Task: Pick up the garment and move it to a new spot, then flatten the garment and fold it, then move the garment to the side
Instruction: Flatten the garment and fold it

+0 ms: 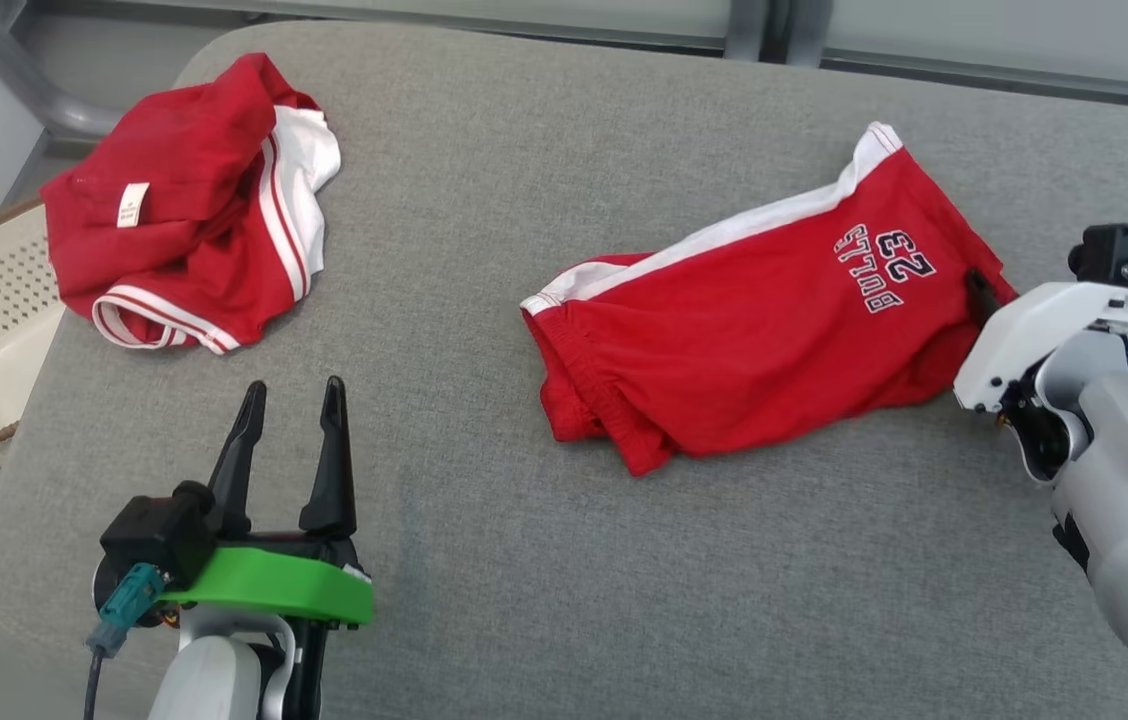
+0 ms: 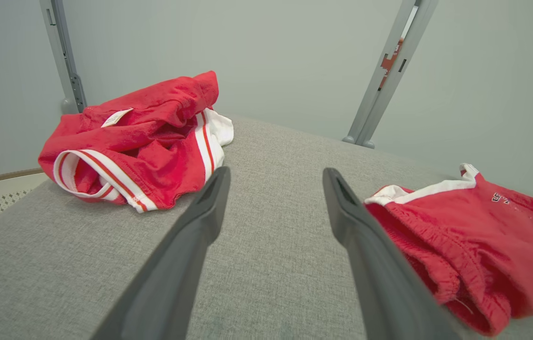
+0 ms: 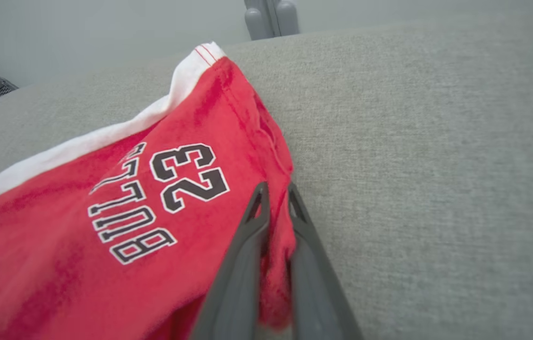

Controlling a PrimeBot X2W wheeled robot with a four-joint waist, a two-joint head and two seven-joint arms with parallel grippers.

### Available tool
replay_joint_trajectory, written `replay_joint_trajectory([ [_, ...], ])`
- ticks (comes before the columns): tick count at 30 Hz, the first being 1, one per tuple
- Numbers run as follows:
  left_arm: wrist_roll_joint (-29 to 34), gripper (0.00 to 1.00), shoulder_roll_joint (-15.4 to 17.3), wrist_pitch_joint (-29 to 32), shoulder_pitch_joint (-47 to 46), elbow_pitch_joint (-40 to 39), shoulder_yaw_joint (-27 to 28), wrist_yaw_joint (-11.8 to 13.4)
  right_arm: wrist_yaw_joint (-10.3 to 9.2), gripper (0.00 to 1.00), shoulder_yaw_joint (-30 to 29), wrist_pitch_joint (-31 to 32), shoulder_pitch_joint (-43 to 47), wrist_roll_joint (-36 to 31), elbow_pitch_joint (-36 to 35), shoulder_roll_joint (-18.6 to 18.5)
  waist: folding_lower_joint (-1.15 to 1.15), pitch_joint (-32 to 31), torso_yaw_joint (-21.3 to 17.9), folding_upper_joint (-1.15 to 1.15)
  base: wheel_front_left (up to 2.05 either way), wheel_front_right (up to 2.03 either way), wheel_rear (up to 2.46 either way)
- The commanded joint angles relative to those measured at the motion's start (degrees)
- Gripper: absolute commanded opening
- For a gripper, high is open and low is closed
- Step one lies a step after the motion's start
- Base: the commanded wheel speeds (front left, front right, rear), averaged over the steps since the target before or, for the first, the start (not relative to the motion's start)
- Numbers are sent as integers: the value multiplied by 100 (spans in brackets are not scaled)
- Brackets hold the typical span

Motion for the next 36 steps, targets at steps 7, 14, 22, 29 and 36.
replay_joint_trajectory([
  [7,211,100,0,-3,413,39,91,-37,2,0,76,-165,1063,694,-553,-343,0,-623,-652,0,0,0,0],
  [14,295,100,44,-3,682,82,216,-44,3,0,-169,-421,1952,1292,-840,-737,0,-939,-905,0,0,0,0],
  [22,306,100,75,-2,804,38,256,-48,3,0,-403,-655,2457,1592,-869,-901,0,-1062,-985,0,0,0,0],
  [29,298,100,103,-3,818,67,258,-48,3,0,-309,-763,2104,1535,-1170,-655,0,-1131,-1049,0,0,0,0],
  [36,290,100,109,-3,890,97,217,-48,3,0,88,-804,1929,1355,-1918,-328,0,-1336,-1026,0,0,0,0],
])
